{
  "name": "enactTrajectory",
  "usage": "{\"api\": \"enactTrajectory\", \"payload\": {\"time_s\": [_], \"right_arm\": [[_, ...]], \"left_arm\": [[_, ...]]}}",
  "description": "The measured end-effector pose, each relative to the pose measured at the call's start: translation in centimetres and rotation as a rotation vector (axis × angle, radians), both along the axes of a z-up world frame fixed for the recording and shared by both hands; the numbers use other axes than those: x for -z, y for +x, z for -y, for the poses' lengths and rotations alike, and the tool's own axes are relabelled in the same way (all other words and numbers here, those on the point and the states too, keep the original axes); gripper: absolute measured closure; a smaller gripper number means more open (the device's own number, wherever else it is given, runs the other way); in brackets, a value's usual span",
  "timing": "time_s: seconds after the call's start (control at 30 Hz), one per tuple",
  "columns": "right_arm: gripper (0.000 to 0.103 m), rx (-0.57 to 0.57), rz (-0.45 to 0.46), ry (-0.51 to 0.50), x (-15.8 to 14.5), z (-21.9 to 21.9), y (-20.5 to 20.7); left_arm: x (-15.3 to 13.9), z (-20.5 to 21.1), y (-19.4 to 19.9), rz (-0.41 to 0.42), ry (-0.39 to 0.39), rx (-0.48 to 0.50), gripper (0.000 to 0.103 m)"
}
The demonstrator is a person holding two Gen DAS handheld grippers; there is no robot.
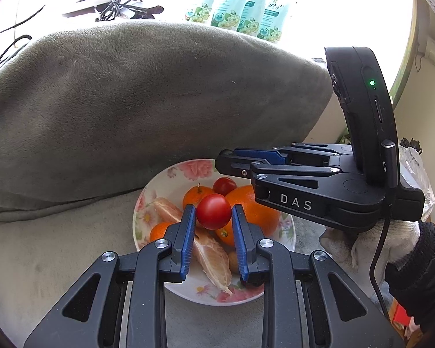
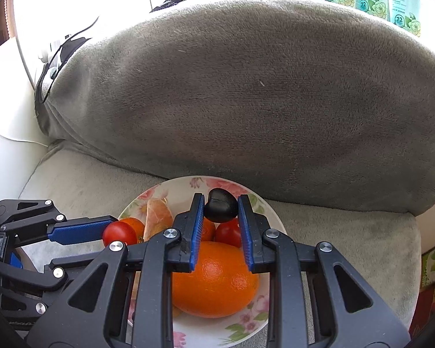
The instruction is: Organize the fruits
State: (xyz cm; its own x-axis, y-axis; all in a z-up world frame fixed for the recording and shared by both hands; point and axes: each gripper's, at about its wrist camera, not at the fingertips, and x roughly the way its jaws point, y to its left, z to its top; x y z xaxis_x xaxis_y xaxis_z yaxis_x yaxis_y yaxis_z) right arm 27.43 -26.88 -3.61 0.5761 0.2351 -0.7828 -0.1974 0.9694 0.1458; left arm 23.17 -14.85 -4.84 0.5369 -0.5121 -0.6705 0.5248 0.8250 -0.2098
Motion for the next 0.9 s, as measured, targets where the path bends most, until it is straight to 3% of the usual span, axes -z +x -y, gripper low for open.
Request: {"api": "enactTrajectory", "payload": {"time_s": [0.27,0.4,0.63,0.73,0.83,0.9], "right_arm": [[0.078,0.000,-0.006,-0.008,0.31,-0.27,0.15],[0.059,0.004,0.000,-0.009,0.16,-0.25,0.08],[0.056,0.004,0.005,-0.009,-0.13,-0.24,-0.01],[0.040,0.006,0.005,-0.016,-0.18,-0.36,-0.03],[0.039,0.008,0.010,-0.018,-0.30,-0.48,-0.09],[0.035,0.011,0.008,-0.020,-0.34,-0.53,-0.08]], "left_arm": [[0.07,0.09,-0.07,-0.001,0.005,-0.001,0.079],[0.03,0.11,-0.02,0.001,0.005,-0.006,0.078],[-0.10,0.16,-0.23,0.008,0.008,-0.003,0.070],[-0.14,0.17,-0.46,0.011,0.010,-0.001,0.065],[-0.24,0.26,-0.40,0.014,0.014,-0.002,0.064],[-0.30,0.33,-0.40,0.018,0.015,-0.003,0.055]]}}
